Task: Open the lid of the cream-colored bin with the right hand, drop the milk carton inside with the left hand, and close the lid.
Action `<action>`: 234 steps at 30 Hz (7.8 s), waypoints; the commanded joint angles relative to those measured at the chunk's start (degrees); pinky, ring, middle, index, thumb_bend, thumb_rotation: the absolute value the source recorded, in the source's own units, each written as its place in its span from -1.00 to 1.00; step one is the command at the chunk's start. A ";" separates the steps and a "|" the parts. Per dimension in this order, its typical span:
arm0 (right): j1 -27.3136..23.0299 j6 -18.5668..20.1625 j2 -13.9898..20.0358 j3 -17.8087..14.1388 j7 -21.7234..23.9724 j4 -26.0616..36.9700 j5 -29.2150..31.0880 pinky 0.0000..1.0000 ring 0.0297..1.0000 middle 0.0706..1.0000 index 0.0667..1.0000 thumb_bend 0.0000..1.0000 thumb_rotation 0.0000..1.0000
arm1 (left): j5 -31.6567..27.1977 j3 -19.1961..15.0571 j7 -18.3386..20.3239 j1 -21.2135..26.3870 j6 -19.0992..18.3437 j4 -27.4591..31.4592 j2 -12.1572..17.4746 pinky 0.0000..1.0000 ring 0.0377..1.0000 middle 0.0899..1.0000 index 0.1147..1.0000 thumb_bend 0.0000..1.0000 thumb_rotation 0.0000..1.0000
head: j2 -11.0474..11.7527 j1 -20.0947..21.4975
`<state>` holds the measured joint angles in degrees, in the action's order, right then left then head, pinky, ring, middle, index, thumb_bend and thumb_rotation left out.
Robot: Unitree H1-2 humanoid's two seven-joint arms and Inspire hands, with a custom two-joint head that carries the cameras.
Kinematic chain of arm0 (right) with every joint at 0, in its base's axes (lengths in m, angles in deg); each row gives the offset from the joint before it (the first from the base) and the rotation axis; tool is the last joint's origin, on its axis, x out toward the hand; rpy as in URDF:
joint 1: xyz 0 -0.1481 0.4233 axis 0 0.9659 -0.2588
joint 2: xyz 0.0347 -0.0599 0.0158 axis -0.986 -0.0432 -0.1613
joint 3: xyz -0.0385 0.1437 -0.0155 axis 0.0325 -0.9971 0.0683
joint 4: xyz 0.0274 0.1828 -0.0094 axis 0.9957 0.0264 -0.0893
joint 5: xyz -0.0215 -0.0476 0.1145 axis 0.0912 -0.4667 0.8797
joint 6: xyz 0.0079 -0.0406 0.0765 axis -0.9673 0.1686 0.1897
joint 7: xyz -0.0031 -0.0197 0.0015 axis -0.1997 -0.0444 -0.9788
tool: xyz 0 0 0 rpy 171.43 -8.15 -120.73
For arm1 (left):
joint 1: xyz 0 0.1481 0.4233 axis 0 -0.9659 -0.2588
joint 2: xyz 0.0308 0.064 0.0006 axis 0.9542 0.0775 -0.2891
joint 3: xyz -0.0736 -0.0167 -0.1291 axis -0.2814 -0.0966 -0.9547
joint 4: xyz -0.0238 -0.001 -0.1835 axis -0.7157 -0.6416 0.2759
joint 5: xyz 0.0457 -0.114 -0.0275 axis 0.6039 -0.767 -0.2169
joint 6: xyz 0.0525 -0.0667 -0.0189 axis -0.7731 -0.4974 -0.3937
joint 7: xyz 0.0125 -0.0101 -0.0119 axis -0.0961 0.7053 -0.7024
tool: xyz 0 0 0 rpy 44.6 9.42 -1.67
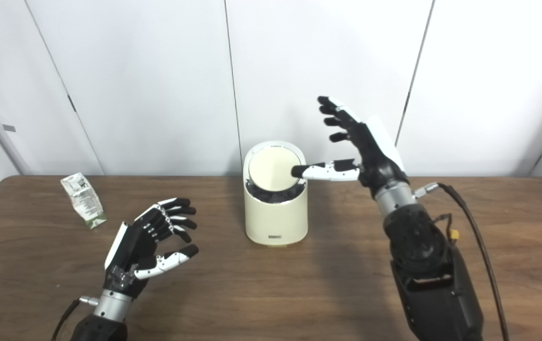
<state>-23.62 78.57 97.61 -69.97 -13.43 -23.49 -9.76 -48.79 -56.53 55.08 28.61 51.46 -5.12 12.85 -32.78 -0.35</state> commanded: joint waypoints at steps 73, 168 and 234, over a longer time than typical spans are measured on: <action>-8.50 0.84 2.45 17.93 -5.25 -14.12 -32.94 0.97 0.90 0.86 0.95 0.70 -0.36 | -0.65 0.69 0.43 -1.59 -0.02 0.16 -0.47 -0.06 0.22 0.39 0.47 0.31 -1.00 | -0.86 -0.71; 26.15 -31.32 -0.50 -6.29 -7.82 -6.25 12.50 0.14 0.55 0.75 0.79 0.67 -0.31 | 15.74 -15.48 -12.16 11.13 -13.35 10.53 19.63 0.42 0.66 0.70 0.64 0.76 -0.77 | 11.21 -24.04; 28.31 -34.04 3.79 -7.57 -3.86 -7.34 16.13 0.14 0.51 0.77 0.75 0.70 -0.23 | 11.34 -11.01 -29.55 17.16 1.97 -30.56 16.98 0.48 0.47 0.49 0.50 0.95 -0.53 | 9.18 -25.11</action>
<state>5.44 46.96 100.38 -76.88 -17.14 -32.37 5.67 -37.30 -66.96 27.13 42.78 51.68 -36.22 28.72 -23.55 -25.49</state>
